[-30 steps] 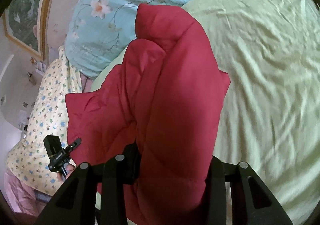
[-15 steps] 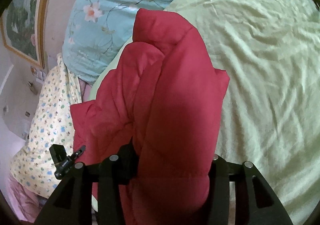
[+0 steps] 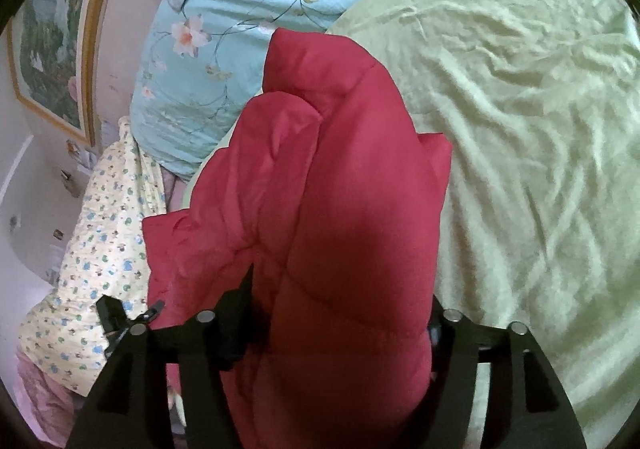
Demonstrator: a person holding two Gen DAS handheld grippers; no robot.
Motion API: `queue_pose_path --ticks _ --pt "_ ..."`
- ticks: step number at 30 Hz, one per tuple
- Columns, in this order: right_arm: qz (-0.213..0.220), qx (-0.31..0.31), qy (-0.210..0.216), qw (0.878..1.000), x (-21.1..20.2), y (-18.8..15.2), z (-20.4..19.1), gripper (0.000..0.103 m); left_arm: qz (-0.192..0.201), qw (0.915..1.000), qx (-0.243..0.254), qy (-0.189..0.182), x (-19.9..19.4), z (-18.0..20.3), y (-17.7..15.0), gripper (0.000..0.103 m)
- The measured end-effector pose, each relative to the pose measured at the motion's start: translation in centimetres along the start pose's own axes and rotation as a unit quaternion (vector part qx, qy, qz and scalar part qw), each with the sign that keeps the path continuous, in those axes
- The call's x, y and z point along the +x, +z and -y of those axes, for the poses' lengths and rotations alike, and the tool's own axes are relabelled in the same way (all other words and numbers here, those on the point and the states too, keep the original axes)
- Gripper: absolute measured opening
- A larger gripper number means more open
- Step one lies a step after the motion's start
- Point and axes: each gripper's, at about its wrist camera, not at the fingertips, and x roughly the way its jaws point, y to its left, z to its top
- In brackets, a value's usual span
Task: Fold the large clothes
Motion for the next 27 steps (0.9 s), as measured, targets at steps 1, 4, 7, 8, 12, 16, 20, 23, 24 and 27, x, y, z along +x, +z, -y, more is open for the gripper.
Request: queue_pose_path --ticks 1,4,7,8,12,16,20,23,24,27 --pt "0.003 -0.002 -0.005 1.000 -0.1 -0.1 -0.1 0.072 0.001 1.0000 -0.002 0.005 -0.3 0.0 0.0 0.092" --pt "0.009 -0.006 -0.018 1.000 -0.4 -0.1 -0.4 0.075 0.006 0.9998 -0.018 0.004 -1.6 0.0 -0.5 0.093" --pt "0.025 -0.020 -0.036 0.999 -1.2 -0.3 -0.9 0.077 0.014 0.9997 -0.016 0.015 -2.5 0.4 -0.9 0.093" --pt "0.029 -0.025 -0.042 0.998 -1.3 -0.4 -1.1 0.077 0.016 0.9996 -0.013 0.018 -2.7 0.5 -1.0 0.093" --pt "0.053 -0.050 -0.078 0.994 -2.1 -0.9 -2.3 0.077 0.023 0.9993 0.000 0.028 -3.8 0.8 -1.6 0.093" --pt "0.088 -0.065 -0.106 0.988 -3.6 -1.5 -3.2 0.078 0.038 0.9985 0.014 0.037 -5.2 1.7 -2.2 0.093" --pt "0.122 -0.079 -0.122 0.982 -5.1 -2.1 -4.2 0.078 0.055 0.9968 0.035 0.046 -6.7 2.7 -2.8 0.092" --pt "0.137 -0.091 -0.121 0.979 -5.8 -2.5 -5.2 0.078 0.064 0.9956 0.051 0.046 -7.6 3.7 -3.3 0.091" --pt "0.138 -0.095 -0.120 0.979 -5.9 -2.7 -5.4 0.078 0.067 0.9952 0.057 0.044 -7.9 4.0 -3.5 0.091" --pt "0.137 -0.105 -0.123 0.977 -5.8 -3.2 -6.2 0.078 0.076 0.9933 0.076 0.042 -8.7 5.2 -4.3 0.091"
